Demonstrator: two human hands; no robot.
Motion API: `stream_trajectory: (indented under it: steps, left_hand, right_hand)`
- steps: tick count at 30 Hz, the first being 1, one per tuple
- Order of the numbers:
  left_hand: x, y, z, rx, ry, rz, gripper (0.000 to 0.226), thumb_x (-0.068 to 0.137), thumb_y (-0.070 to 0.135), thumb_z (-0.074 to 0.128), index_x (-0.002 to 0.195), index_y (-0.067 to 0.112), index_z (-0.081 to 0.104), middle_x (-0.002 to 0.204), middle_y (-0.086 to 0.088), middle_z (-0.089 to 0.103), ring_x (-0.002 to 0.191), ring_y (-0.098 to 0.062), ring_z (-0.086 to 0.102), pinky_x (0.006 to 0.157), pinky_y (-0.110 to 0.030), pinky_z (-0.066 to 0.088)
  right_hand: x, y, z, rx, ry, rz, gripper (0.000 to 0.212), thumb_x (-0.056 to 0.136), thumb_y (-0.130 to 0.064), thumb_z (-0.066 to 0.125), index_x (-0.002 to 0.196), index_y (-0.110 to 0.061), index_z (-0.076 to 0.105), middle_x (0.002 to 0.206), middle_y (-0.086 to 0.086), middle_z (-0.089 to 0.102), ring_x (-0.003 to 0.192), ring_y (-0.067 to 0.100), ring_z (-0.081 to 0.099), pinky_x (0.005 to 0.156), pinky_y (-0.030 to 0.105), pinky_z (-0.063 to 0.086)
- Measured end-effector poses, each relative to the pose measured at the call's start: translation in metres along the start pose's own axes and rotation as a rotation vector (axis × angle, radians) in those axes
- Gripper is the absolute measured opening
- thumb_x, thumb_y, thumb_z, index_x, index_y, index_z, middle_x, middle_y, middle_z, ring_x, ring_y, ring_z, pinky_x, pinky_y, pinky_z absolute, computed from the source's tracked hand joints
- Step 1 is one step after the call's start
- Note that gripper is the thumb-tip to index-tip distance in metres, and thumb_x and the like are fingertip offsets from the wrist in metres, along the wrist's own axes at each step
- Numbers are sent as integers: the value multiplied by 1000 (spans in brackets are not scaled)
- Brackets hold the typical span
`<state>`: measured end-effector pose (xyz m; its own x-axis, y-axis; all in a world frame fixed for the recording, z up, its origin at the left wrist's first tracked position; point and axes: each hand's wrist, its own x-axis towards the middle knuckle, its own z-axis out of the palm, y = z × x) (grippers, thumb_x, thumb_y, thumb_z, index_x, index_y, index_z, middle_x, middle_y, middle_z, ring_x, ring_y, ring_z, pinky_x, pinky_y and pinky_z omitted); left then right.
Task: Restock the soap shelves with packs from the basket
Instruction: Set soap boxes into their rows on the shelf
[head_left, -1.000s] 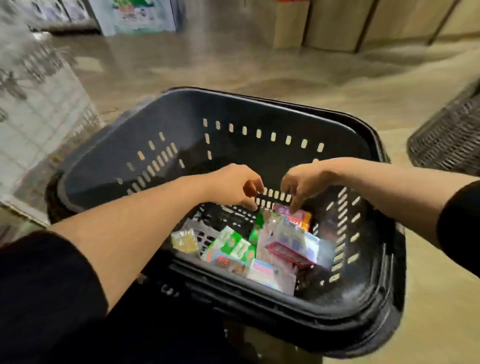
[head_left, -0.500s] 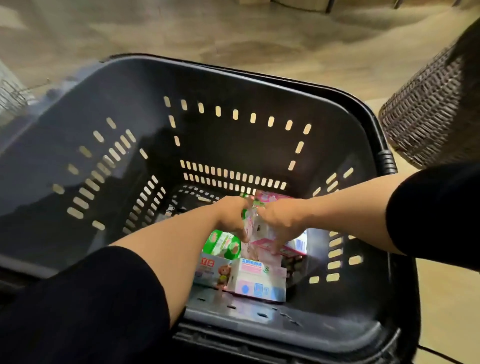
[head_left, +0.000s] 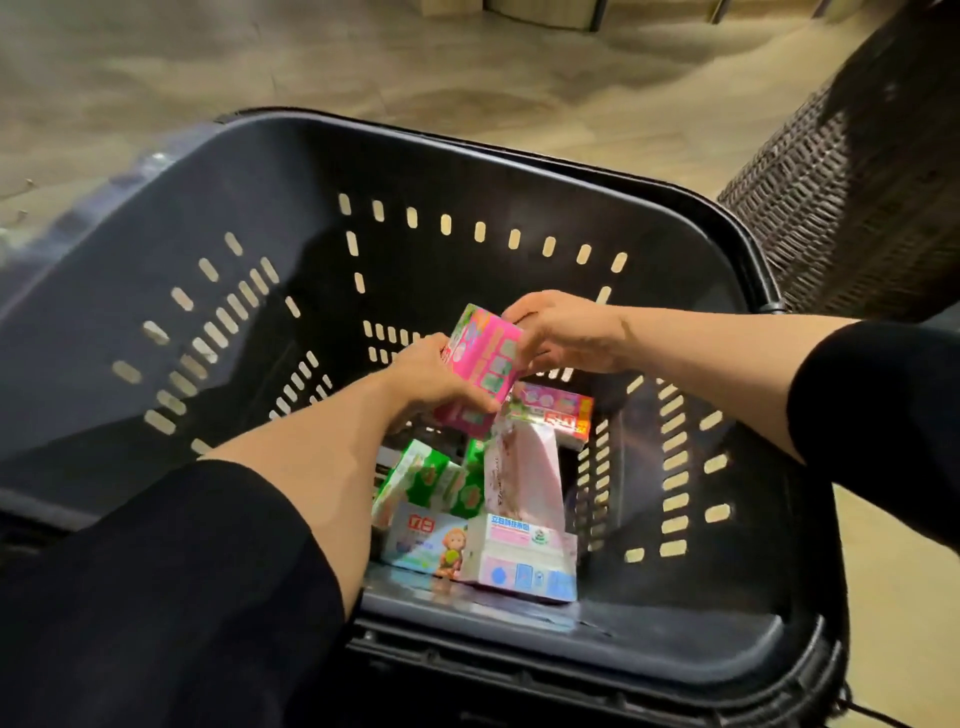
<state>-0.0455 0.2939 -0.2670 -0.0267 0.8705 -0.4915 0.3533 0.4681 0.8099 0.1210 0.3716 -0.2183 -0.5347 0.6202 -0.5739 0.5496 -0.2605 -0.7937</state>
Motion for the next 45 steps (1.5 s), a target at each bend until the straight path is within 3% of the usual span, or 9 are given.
stream_trajectory:
  steps: [5, 7, 10, 13, 19, 24, 31, 38, 45]
  left_hand:
    - [6, -8, -14, 423, 163, -204, 71, 57, 39, 89, 111, 13, 52, 100, -6, 62, 84, -21, 61, 67, -35, 56]
    - [4, -10, -19, 488, 192, -254, 68, 60, 38, 87, 110, 14, 49, 97, -5, 59, 76, -18, 57, 54, -28, 46]
    - [8, -12, -25, 509, 239, -270, 72, 58, 40, 88, 114, 13, 51, 99, -6, 59, 86, -22, 59, 68, -32, 51]
    - [12, -9, -26, 460, 274, -292, 72, 59, 39, 88, 115, 11, 50, 97, -7, 57, 90, -23, 58, 78, -35, 54]
    - [10, -3, -26, 455, 275, -317, 75, 63, 38, 87, 121, 11, 47, 101, -7, 54, 95, -24, 57, 84, -36, 53]
    - [-3, 6, -29, 393, 401, -314, 75, 63, 36, 87, 122, 14, 47, 101, -6, 53, 102, -26, 58, 82, -37, 51]
    - [-44, 79, -84, -213, 826, 3, 71, 58, 42, 88, 115, 18, 54, 106, 0, 61, 95, -20, 58, 85, -37, 53]
    - [-147, 93, -162, -252, 1029, 191, 56, 32, 41, 87, 80, 21, 66, 83, 1, 73, 74, -18, 70, 69, -34, 59]
    - [-267, 72, -189, -302, 1186, 269, 36, 61, 19, 88, 82, 25, 60, 85, 6, 68, 71, -9, 65, 59, -25, 50]
  right_hand:
    - [14, 20, 6, -369, 134, 386, 25, 84, 6, 61, 62, -6, 57, 56, 8, 49, 46, 13, 53, 48, 23, 45]
    - [19, 43, 26, -397, 72, 573, 7, 91, -10, 62, 97, -6, 60, 81, 18, 59, 70, 25, 63, 67, 33, 53]
    - [21, 79, 52, -507, -19, 729, 69, 91, -42, 61, 145, -9, 32, 142, 22, 43, 122, 39, 52, 99, 47, 46]
    - [24, 101, 57, -492, 117, 576, 59, 92, -43, 58, 136, -6, 46, 137, 11, 52, 124, 30, 52, 104, 39, 43]
    - [27, 92, 58, -443, 298, 423, 33, 75, -29, 80, 86, -12, 53, 98, 7, 65, 82, 22, 65, 64, 30, 57]
    - [22, 42, 44, -292, 316, 346, 44, 59, -20, 86, 87, 0, 58, 87, 14, 63, 75, 29, 66, 63, 38, 59]
    - [-4, -26, 25, 47, 318, 56, 40, 60, -12, 81, 93, -2, 61, 95, 18, 63, 77, 33, 66, 61, 37, 58]
    - [-43, -77, 46, 447, 16, -287, 55, 57, -8, 73, 110, -1, 61, 109, 19, 67, 88, 30, 69, 72, 39, 57]
    - [-85, -138, 108, 639, -370, -541, 54, 67, -4, 63, 120, -2, 54, 121, 17, 65, 108, 31, 64, 96, 44, 51]
